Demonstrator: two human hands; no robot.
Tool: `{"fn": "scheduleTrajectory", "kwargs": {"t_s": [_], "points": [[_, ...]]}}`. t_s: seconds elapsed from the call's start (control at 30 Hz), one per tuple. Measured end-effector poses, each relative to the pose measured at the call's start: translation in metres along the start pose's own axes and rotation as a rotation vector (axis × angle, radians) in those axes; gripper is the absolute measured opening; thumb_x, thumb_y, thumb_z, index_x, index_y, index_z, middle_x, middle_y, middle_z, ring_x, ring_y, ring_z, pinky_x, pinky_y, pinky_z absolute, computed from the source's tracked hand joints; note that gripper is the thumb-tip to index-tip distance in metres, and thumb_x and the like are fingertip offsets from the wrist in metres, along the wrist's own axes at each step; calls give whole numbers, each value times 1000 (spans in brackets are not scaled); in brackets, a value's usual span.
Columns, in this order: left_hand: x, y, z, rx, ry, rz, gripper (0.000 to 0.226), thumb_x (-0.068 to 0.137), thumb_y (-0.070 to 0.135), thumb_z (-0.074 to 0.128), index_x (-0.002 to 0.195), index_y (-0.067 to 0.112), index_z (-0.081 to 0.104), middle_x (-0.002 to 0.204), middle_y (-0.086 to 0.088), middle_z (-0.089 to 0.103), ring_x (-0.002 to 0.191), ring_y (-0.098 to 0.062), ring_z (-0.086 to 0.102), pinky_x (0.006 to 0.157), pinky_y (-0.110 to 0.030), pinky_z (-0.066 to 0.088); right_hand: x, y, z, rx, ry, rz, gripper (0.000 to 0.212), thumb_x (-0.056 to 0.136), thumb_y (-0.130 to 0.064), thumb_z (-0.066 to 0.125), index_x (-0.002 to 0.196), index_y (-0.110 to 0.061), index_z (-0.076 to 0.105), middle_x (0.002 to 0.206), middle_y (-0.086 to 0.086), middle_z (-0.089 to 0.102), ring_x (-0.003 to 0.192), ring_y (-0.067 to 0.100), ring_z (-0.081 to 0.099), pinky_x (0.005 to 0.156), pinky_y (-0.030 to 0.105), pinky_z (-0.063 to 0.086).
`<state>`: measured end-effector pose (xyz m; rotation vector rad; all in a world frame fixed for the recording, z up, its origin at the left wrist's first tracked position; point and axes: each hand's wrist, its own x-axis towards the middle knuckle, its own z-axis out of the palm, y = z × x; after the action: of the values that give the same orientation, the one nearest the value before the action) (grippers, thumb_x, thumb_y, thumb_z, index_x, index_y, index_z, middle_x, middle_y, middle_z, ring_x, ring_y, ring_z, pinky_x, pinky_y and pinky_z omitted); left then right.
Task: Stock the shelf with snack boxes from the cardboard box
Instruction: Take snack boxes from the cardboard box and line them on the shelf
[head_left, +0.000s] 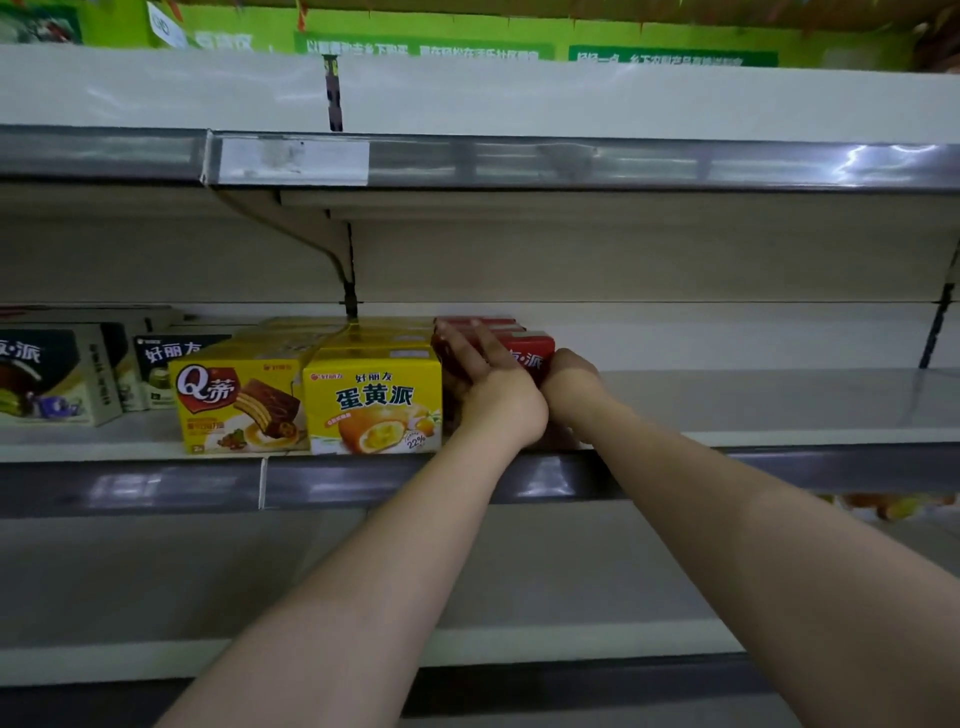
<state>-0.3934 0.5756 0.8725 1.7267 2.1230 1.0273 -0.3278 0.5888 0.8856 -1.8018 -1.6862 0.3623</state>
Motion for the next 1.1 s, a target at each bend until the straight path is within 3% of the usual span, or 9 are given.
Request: {"fn": "scheduleTrajectory", "kwargs": {"t_s": [0.1,0.23,0.3,0.43,0.57,0.7,0.83,0.97,1.1], "points": [[-16,-2,-11,-17,-64,55,85,94,6,45,151,12,-18,156,-11,-31,147,-39,-7,118,-53,16,-13,0,-3,-15,-52,-19,32,97,-11,47,126,2,53,103,14,59,96,24,50,83,28,40],[-53,-8,-31,-75,-74,227,71,96,6,40,153,4,-3,161,-16,-9,149,-32,3,120,-40,14,-34,3,-11,101,40,4,44,93,-19,57,128,4,44,128,20,52,120,34,49,96,35,40],[-70,-14,-41,-129,-18,272,58,96,7,40,150,1,19,158,-20,16,144,-33,21,115,-34,22,-51,2,-15,153,162,-39,46,89,-24,61,125,-1,45,128,20,50,118,37,49,96,38,41],[-109,-41,-61,-277,110,238,41,91,4,42,129,11,55,132,-10,57,120,-26,52,97,-29,41,-99,-9,-3,286,174,-242,27,87,-18,57,110,-3,53,114,19,60,108,36,55,89,38,44],[-149,-91,-94,-276,218,168,37,88,1,45,118,12,64,122,-6,65,114,-23,57,91,-27,44,-149,-40,33,430,53,-324,14,88,-18,58,100,-12,54,100,7,62,95,26,57,73,33,42],[-183,-185,-155,-106,242,30,29,92,7,47,114,15,65,117,-6,66,108,-24,59,88,-32,47,-206,-98,106,436,-154,-391,13,89,-26,60,95,-18,51,91,0,57,84,21,54,70,31,42],[-226,-304,-224,6,226,-143,27,93,10,48,110,12,69,117,-7,68,111,-24,59,91,-25,42,-276,-165,195,438,-384,-459,6,87,-18,58,84,-18,53,88,5,59,93,29,60,77,33,46],[-277,-440,-294,87,159,-408,25,94,15,48,107,16,69,113,-7,67,105,-25,61,92,-30,49,-347,-227,289,342,-617,-527,7,90,-18,57,90,-12,61,88,8,60,89,25,58,71,26,38],[-344,-587,-360,69,176,-684,18,94,15,50,87,19,66,105,-10,68,100,-28,65,91,-35,52,-436,-291,389,229,-869,-504,14,91,-20,56,87,-8,63,83,9,59,85,26,58,72,33,46]]}}
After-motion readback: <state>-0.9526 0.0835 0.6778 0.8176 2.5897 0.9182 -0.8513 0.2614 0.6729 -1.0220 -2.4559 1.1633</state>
